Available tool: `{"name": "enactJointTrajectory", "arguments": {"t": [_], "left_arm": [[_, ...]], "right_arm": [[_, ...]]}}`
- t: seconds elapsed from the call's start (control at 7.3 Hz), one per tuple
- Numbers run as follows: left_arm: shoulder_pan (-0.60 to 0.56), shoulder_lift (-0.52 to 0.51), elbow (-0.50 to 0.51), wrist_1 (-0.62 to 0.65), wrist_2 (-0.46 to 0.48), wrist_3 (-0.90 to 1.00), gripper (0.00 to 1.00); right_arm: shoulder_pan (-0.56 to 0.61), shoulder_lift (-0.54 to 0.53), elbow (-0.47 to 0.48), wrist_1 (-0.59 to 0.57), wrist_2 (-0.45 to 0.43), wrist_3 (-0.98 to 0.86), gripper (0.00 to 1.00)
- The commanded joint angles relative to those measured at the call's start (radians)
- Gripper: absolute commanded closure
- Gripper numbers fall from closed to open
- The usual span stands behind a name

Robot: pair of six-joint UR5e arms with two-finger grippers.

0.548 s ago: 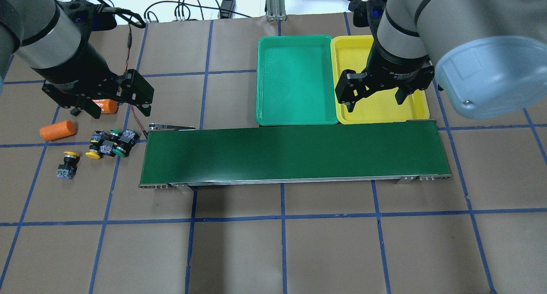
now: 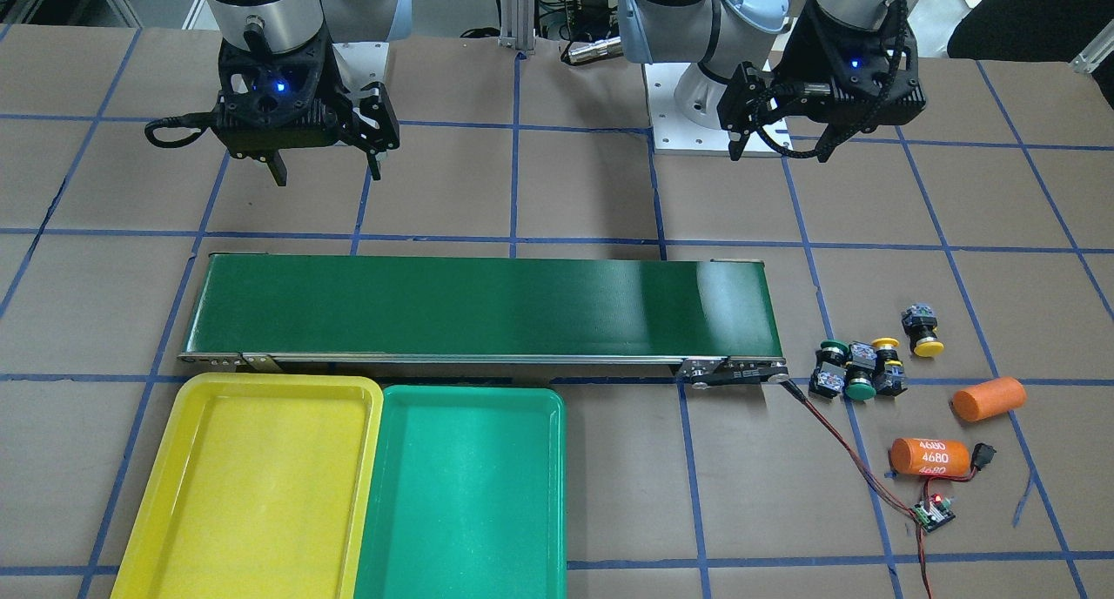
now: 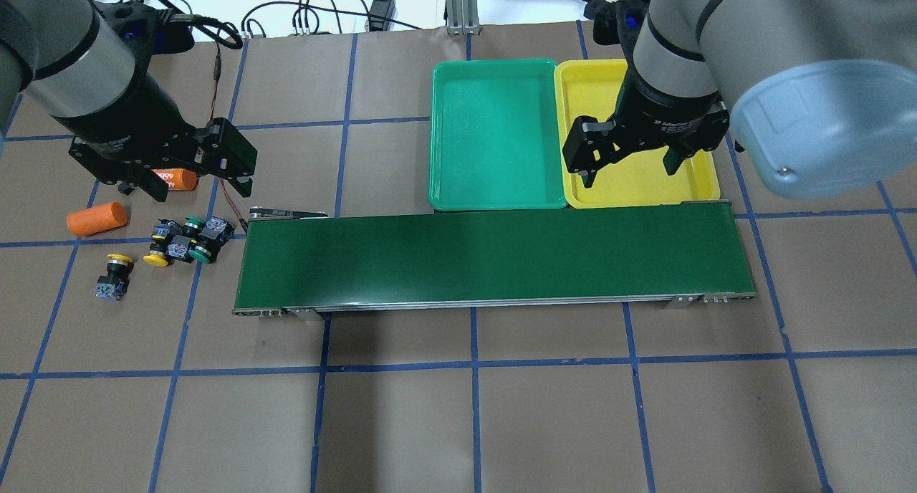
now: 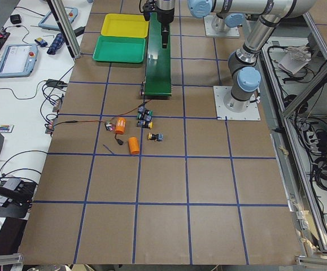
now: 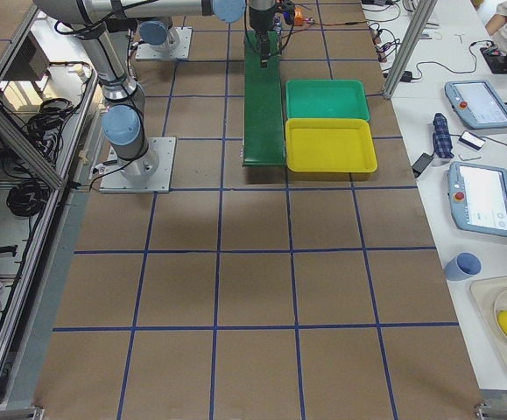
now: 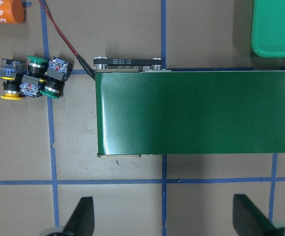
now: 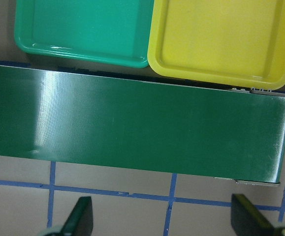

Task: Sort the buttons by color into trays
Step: 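Move the left gripper toward the orange capacitors beside the belt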

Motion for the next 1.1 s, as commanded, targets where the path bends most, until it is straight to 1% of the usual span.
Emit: {"name": "enactJointTrajectory", "arguments": {"t": [0.0,0.41,0.55,0.69,0.96], "left_arm": [[0.004,0.002,0.000,0.004,0.006,0.005,0.00],[0.004,-0.001,-0.002,0.004,0.005,-0.003,0.00],[0.005,0.003,0.001,-0.001,0.008,0.000,0.00],[0.004,0.008,-0.002,-0.009,0.009,-0.003,0.00],[0.005,0.011,0.000,-0.012,0.008,-0.001,0.00]], "right_arm": [[0.001,0.000,0.001,0.007,0.000,0.000,0.00],[0.004,0.003,0.007,-0.015,-0.003,0.002,0.00],[0.004,0.003,0.007,-0.004,-0.017,0.002,0.00],[0.004,0.002,0.006,-0.003,-0.057,0.000,0.00],[0.004,0.006,0.000,-0.007,-0.062,0.000,0.00]]}}
